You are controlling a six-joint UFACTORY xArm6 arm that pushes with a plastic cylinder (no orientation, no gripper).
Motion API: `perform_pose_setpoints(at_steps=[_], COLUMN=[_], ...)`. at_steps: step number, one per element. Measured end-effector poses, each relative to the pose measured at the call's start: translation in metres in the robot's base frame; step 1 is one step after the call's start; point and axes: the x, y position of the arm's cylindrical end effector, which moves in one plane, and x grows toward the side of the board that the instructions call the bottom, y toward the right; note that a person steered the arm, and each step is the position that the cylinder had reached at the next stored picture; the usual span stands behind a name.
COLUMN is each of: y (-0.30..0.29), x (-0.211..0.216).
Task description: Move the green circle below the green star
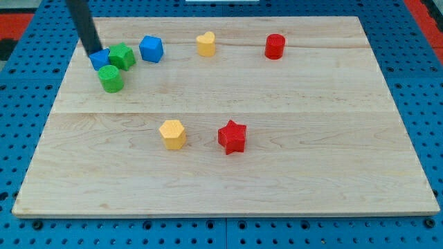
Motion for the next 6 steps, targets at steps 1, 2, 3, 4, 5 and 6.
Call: perform_pose_setpoints(at_steps=[1, 2, 3, 4, 5, 6], y=[-0.009, 0.034, 0.05, 0.073, 0.089, 0.124], x=[0.057, 0.083, 0.097, 0.093, 0.064, 0.062])
